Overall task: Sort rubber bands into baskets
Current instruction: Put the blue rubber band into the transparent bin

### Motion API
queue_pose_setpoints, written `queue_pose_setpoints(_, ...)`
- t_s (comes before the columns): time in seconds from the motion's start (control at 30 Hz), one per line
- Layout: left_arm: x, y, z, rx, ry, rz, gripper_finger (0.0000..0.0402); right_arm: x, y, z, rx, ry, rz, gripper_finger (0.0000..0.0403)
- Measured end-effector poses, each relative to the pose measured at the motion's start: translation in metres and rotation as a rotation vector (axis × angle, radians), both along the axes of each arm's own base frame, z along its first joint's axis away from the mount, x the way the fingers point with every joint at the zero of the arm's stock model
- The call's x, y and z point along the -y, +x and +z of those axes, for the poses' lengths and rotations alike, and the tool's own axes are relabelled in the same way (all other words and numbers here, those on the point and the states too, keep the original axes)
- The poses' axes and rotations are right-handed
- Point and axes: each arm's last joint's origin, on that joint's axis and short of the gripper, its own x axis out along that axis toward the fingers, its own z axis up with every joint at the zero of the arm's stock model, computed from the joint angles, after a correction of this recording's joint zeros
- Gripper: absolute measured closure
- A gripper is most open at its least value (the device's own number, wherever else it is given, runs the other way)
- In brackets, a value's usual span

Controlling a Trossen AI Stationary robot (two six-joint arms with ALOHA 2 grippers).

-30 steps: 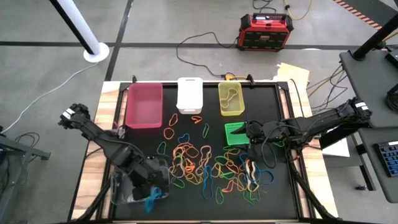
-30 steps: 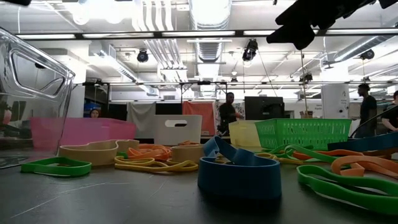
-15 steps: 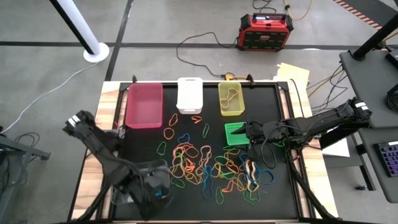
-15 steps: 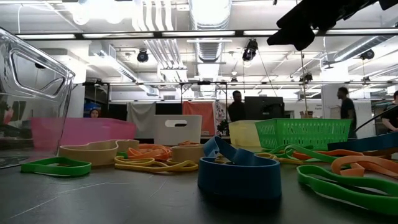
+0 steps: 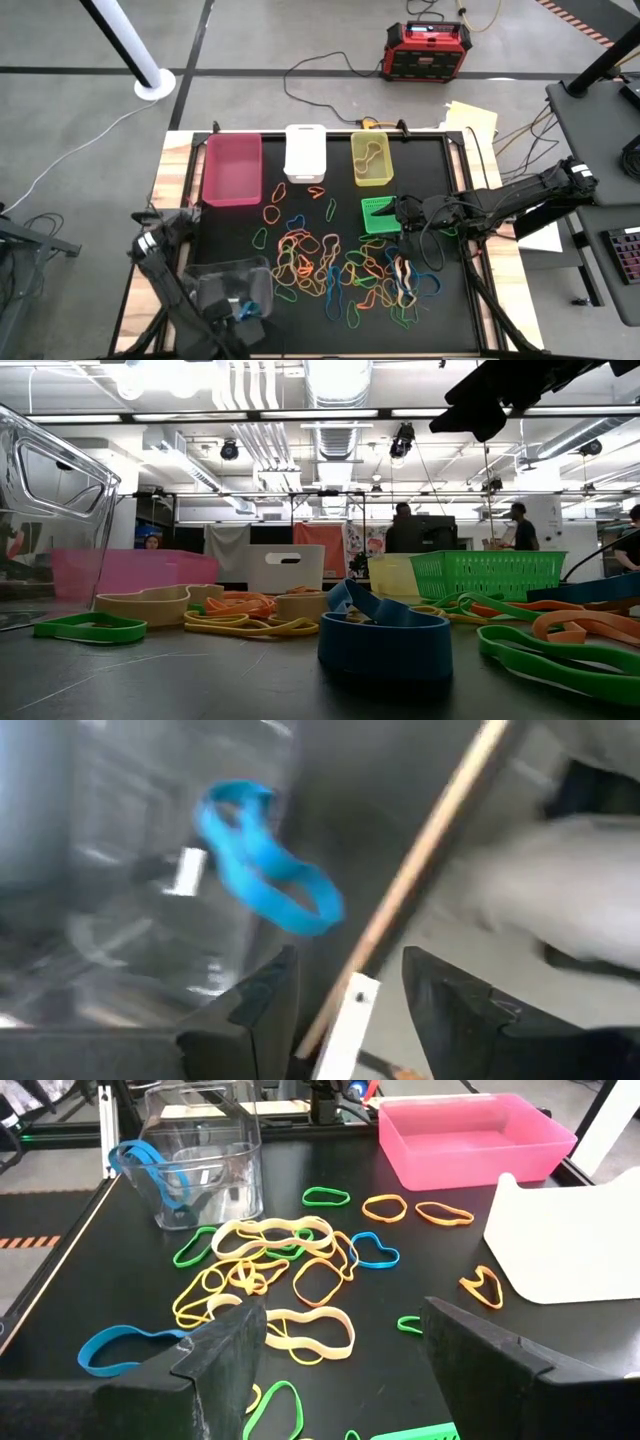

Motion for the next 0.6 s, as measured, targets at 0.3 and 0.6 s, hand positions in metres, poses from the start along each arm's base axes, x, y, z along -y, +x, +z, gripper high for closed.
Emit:
queue_pose_setpoints(0.3,0.046,-0.005,-0.037,0.054,0.083,-0.024,0.0242,0.0,0.0,-0.001,-0.002,-0.029,0.012,0.0142)
queue_pose_setpoints(0.6,0.057,-0.011,-0.047,0.006,0.064,0.06,0.0244,0.0,0.0,-0.001,-0.002,-0.024,0.01,0.0142)
